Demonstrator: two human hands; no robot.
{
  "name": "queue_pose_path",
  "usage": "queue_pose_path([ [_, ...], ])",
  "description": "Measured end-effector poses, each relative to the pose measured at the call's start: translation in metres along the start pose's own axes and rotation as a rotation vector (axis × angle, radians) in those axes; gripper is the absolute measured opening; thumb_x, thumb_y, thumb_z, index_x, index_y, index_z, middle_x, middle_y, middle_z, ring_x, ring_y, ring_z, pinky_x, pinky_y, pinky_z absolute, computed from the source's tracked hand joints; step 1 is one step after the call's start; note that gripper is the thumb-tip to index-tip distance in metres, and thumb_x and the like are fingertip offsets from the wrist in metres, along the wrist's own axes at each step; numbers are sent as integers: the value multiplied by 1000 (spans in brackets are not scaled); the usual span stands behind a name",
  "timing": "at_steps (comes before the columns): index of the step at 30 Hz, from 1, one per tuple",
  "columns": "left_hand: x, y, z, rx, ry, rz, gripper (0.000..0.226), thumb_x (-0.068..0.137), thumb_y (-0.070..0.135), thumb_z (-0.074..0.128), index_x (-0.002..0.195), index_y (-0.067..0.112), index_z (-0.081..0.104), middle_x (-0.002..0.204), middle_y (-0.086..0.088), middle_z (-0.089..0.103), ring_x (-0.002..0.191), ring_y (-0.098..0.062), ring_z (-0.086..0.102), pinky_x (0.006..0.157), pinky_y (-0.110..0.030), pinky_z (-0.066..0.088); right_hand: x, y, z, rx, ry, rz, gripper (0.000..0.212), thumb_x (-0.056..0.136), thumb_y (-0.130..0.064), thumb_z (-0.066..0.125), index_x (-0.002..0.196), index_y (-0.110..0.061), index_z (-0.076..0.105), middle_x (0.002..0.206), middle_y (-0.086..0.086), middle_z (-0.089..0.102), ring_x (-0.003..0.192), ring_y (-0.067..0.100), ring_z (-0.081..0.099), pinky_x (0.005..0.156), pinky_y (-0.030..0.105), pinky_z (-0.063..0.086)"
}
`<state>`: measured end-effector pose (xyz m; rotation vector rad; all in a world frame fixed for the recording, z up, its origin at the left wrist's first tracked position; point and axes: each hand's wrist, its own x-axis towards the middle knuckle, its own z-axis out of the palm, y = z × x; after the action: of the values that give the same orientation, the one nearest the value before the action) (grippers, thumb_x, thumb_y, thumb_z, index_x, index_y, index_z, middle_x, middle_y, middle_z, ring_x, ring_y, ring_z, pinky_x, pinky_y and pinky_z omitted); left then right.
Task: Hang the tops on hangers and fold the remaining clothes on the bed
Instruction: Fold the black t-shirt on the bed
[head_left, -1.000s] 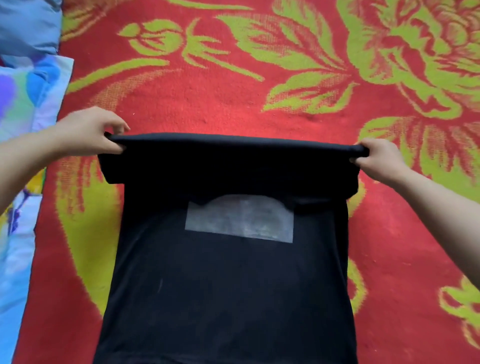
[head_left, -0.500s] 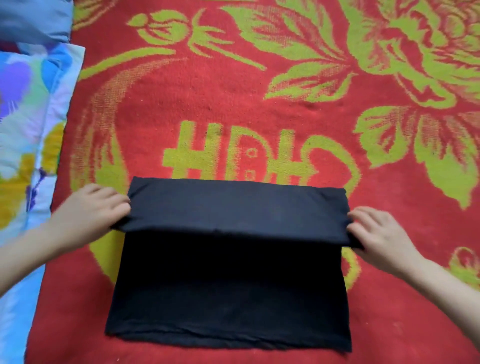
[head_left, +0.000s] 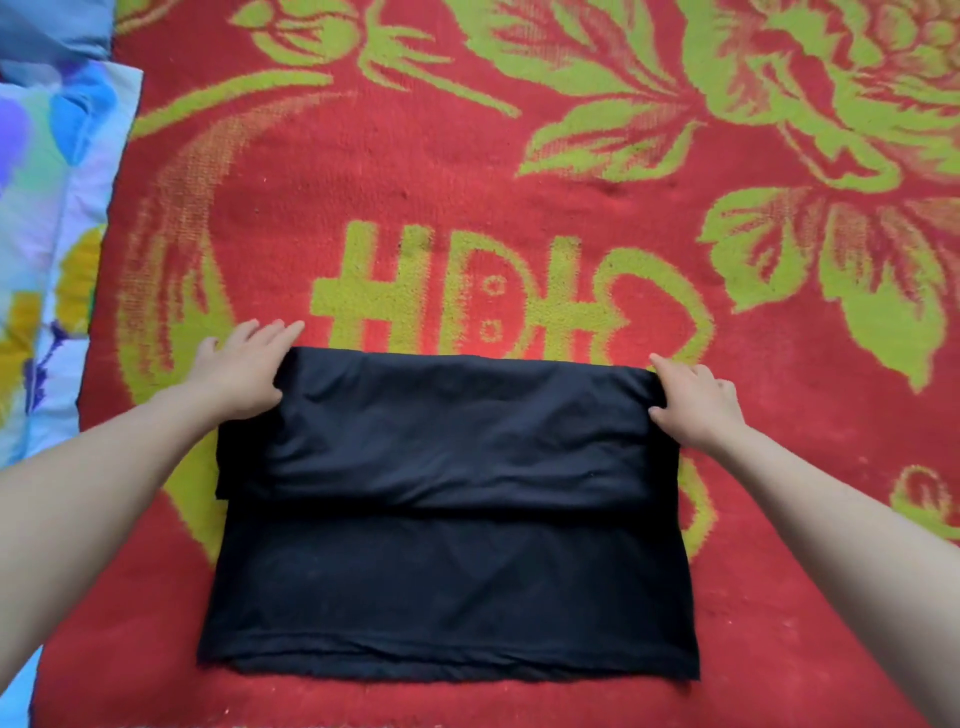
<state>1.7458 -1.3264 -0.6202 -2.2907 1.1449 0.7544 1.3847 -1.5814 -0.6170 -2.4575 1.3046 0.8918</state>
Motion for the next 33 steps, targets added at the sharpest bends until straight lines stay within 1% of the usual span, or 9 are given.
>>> queue_pose_path([
  [3,4,-3,0,55,29,-5,56,87,11,48,140,29,36,136,0,50,127,-22,40,108,-42,23,0,4,-3,-52,104,23,6,88,-16,49,90,-15,54,111,12,61,112,30,44,92,37,30],
  [5,1,-12,-3,92,99,41,38,86,10,47,118,27,58,118,0,60,116,-22,49,102,-39,27,-5,10,-8,-57,176,10,14,87,-15,51,74,-16,49,99,13,63,104,32,48,87,36,29],
  [10,-13,-47,-26,-144,426,191,14,76,-3,65,87,3,70,84,-18,64,88,-38,60,71,-39,39,-19,34,-29,33,379,4,14,87,-13,58,89,-1,66,91,18,61,95,37,51,79,40,30],
  [13,-40,-60,-24,-311,466,388,23,60,-16,76,75,0,68,65,-13,60,63,-34,61,58,-42,46,-43,46,-30,120,488,-146,5,77,-2,69,78,2,67,74,17,60,80,39,52,66,37,28],
  [16,-81,-70,-3,-442,498,564,19,72,11,71,80,23,58,73,9,52,60,-9,48,55,-31,43,-87,59,-9,168,628,-347,9,76,-9,67,72,-3,63,67,11,57,70,33,50,59,34,32],
  [18,-108,-76,18,-430,503,613,11,75,28,52,85,24,49,81,8,46,63,-9,43,51,-31,41,-118,64,10,171,695,-445,21,87,-27,51,79,-9,59,73,10,59,74,30,48,59,35,36],
  [23,-154,-78,102,-118,450,674,22,60,14,41,79,25,41,77,5,41,66,-22,44,52,-34,30,-181,72,91,-10,669,-616,8,83,-15,44,82,-12,52,102,15,58,101,32,50,77,41,38],
  [28,-181,-33,162,14,278,479,81,21,8,82,97,18,55,94,-15,61,92,-30,46,67,-41,40,-208,46,172,-166,207,-455,29,67,-31,39,74,-13,61,96,19,70,104,30,45,76,40,34],
  [33,-198,57,164,-79,315,439,66,63,27,51,127,17,44,130,-23,52,116,-35,43,89,-46,35,-200,-10,153,175,292,-56,20,78,-21,55,80,-7,69,95,16,65,88,35,62,61,40,51],
])
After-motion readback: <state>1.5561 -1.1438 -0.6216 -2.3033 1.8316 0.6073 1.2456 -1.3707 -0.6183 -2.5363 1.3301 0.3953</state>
